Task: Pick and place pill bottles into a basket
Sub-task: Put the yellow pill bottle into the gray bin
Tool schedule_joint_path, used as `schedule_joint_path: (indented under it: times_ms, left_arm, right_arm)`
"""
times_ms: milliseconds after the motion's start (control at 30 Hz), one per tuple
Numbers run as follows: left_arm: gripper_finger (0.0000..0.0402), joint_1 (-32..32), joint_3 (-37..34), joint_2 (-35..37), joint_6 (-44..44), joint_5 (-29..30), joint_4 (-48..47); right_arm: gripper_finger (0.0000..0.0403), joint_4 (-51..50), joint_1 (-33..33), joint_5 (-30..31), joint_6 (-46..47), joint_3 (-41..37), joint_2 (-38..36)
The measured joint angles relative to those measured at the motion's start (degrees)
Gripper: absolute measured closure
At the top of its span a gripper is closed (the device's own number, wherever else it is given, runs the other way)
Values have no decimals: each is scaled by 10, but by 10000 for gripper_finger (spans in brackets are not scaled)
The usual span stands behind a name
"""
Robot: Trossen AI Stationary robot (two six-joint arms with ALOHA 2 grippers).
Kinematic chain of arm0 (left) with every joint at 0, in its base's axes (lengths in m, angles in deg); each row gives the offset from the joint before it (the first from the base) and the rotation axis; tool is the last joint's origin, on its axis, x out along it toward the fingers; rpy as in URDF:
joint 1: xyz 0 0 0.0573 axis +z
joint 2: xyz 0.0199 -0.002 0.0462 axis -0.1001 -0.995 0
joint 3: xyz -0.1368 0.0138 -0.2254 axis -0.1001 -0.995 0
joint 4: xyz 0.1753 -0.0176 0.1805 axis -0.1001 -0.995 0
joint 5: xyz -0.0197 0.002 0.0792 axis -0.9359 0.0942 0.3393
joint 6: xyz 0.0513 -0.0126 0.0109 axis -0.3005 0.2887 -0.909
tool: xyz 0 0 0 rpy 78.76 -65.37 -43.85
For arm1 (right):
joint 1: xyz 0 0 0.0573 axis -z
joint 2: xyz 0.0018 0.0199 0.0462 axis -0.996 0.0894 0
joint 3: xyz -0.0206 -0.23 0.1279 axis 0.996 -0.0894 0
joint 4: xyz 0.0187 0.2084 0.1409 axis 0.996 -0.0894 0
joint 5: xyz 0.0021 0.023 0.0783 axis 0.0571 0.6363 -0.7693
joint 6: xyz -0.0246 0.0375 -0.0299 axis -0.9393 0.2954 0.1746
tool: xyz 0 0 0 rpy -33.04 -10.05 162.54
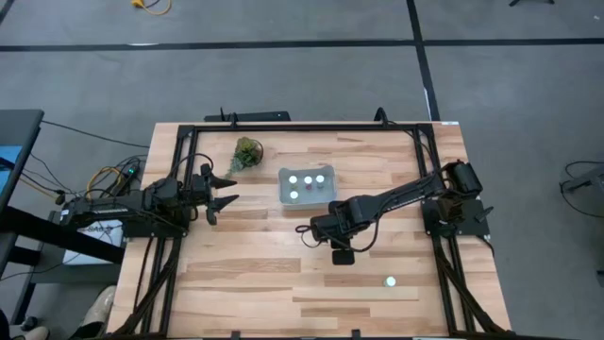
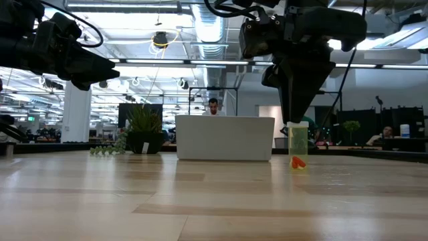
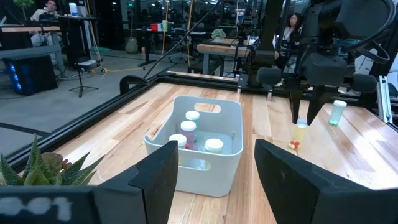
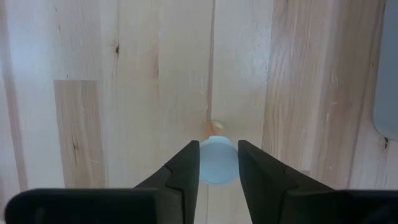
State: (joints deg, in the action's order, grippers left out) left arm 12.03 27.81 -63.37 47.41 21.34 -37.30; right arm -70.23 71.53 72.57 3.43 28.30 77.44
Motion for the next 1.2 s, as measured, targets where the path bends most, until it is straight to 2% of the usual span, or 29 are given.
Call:
schedule_joint_path:
  times_ms: [267,600,700,900,1200]
  left_arm:
    - [200,0,0,0,0,0,0]
    - [200,0,0,0,0,0,0]
    - [200,0,0,0,0,0,0]
    - [200,0,0,0,0,0,0]
    - [200,0,0,0,0,0,0]
  right_arm:
    - [289,-2,1,-11,-5,0,0]
    - [177,-4,0,-13,0,-2,2]
    - [154,-5,0,-13,0,-2,2]
    - [152,-16,0,-14,1,-2,8]
    - [185,-6,0,-12,0,-2,8]
